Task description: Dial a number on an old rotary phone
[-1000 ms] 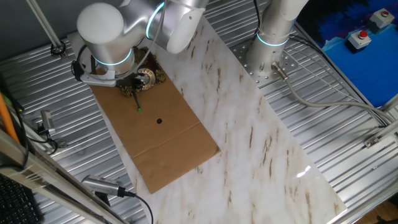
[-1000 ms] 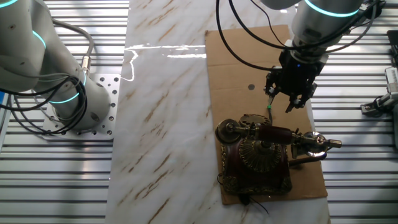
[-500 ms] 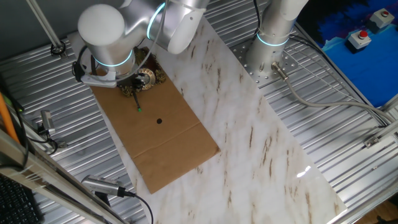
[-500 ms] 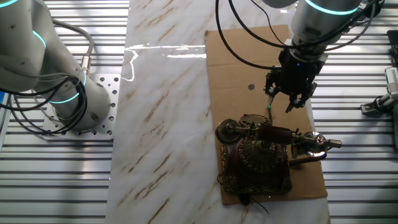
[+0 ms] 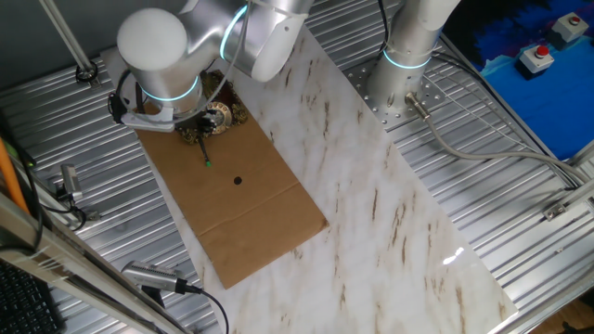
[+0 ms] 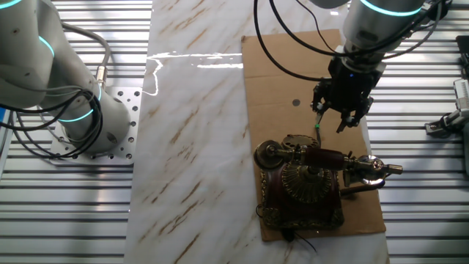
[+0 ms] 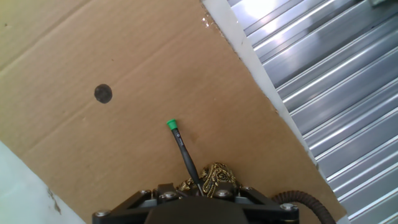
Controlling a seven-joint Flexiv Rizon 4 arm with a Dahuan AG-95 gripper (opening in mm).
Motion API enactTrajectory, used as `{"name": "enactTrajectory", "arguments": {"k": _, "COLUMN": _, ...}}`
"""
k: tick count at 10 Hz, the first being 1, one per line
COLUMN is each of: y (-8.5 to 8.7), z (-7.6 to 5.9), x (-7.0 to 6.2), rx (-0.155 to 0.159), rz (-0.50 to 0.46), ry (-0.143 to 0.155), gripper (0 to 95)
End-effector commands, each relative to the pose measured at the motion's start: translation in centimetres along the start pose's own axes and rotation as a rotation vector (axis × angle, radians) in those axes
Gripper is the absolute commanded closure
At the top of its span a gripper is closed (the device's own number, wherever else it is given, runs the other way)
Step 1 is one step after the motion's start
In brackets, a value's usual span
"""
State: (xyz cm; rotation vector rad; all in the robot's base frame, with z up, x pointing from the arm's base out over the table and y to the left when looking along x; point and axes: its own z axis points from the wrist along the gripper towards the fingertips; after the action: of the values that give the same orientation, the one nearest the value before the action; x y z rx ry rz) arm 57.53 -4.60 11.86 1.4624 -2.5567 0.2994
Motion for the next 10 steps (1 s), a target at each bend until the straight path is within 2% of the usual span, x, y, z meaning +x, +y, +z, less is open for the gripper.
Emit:
{"name": "enactTrajectory", "arguments": {"k": 1, "y": 0.01, "z": -0.01, "x": 0.04, "rx": -0.004, "rz": -0.012, "ry": -0.006, "gripper": 57.0}}
{"name": "enactTrajectory", "arguments": {"k": 3, "y": -0.01, "z": -0.04, "x": 0.10, "rx": -0.019, "rz": -0.015, "ry": -0.031, "gripper": 57.0}}
{"name": "enactTrajectory", "arguments": {"k": 5, "y": -0.01, "z": 0.00, "x": -0.08, "rx": -0.036, "rz": -0.013, "ry": -0.070, "gripper": 57.0}}
{"name": "enactTrajectory", "arguments": {"k": 6, "y": -0.01, "z": 0.03, "x": -0.11, "rx": -0.041, "rz": -0.009, "ry": -0.078, "gripper": 57.0}}
{"name": "enactTrajectory", "arguments": {"k": 10, "y": -0.14, "z": 0.57, "x": -0.10, "rx": -0.038, "rz": -0.025, "ry": -0.078, "gripper": 57.0}}
